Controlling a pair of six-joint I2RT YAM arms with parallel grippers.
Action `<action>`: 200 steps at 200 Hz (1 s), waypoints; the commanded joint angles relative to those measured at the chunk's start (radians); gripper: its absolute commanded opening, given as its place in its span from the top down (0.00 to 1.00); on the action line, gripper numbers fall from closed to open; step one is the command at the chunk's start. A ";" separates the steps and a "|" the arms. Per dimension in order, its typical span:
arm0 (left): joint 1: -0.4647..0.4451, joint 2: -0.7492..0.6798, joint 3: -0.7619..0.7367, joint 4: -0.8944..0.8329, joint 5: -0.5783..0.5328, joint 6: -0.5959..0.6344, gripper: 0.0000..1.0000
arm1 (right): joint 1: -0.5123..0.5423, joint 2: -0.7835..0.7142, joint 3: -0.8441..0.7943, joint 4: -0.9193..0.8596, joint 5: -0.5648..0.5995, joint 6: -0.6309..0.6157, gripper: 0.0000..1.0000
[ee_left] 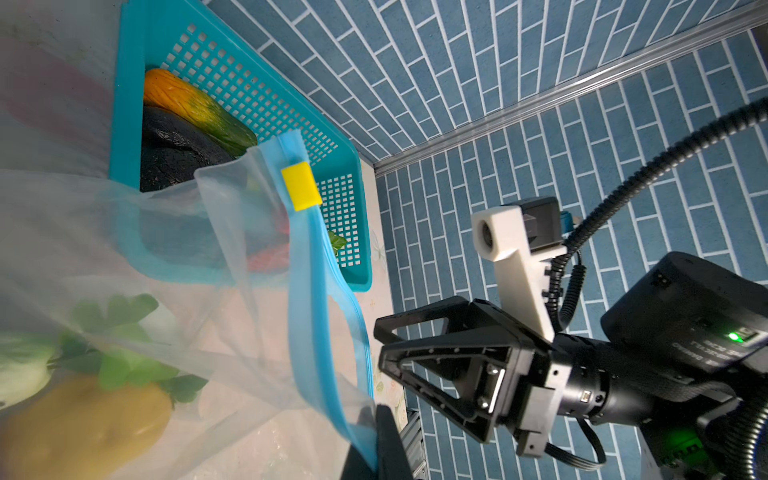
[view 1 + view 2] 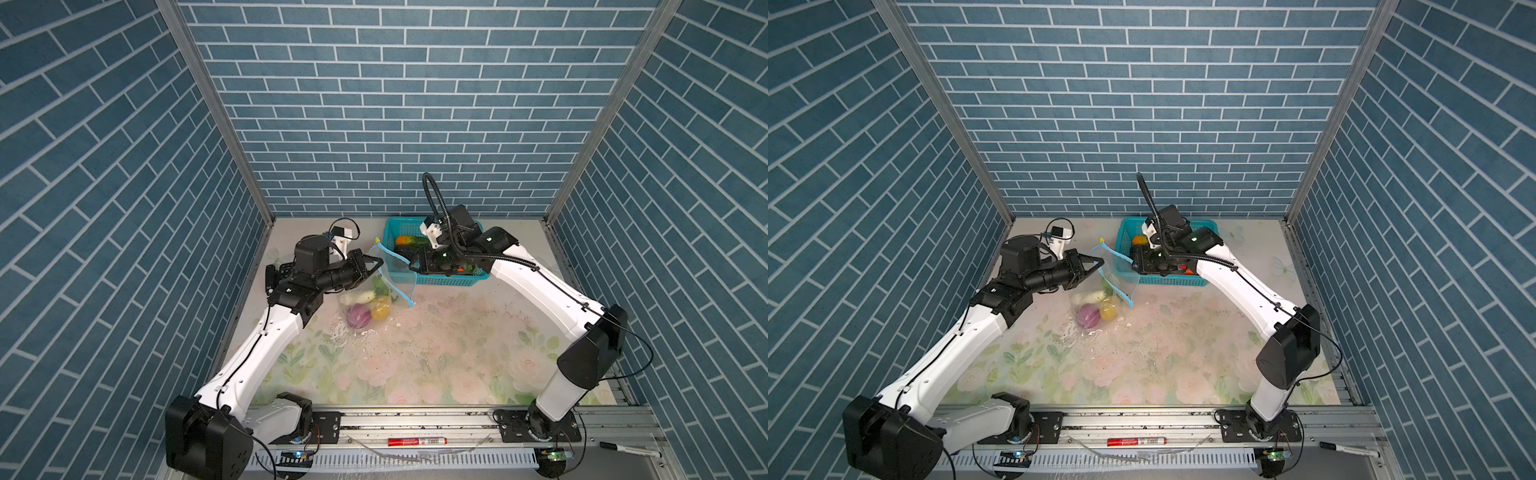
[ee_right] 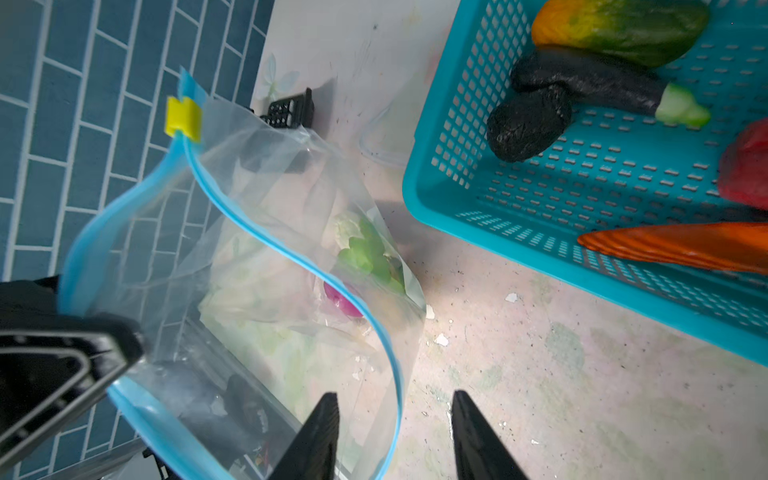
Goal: Place the food in the zip-top bag and seal the zipper
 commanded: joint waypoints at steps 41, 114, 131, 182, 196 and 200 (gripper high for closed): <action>0.008 -0.018 0.019 -0.013 0.009 0.024 1.00 | 0.017 0.029 0.067 -0.043 -0.010 -0.019 0.88; 0.016 -0.034 0.046 -0.061 0.002 0.037 1.00 | 0.056 0.031 0.182 -0.100 -0.014 -0.023 1.00; 0.019 -0.041 0.062 -0.088 -0.005 0.043 1.00 | 0.067 0.037 0.220 -0.122 -0.005 -0.026 1.00; 0.026 -0.073 0.109 -0.164 -0.037 0.050 1.00 | 0.115 0.074 0.378 -0.218 0.042 -0.038 1.00; 0.028 -0.077 0.124 -0.188 -0.043 0.054 1.00 | 0.129 0.089 0.430 -0.254 0.064 -0.043 1.00; 0.029 -0.077 0.128 -0.195 -0.043 0.054 1.00 | 0.131 0.093 0.444 -0.262 0.069 -0.043 1.00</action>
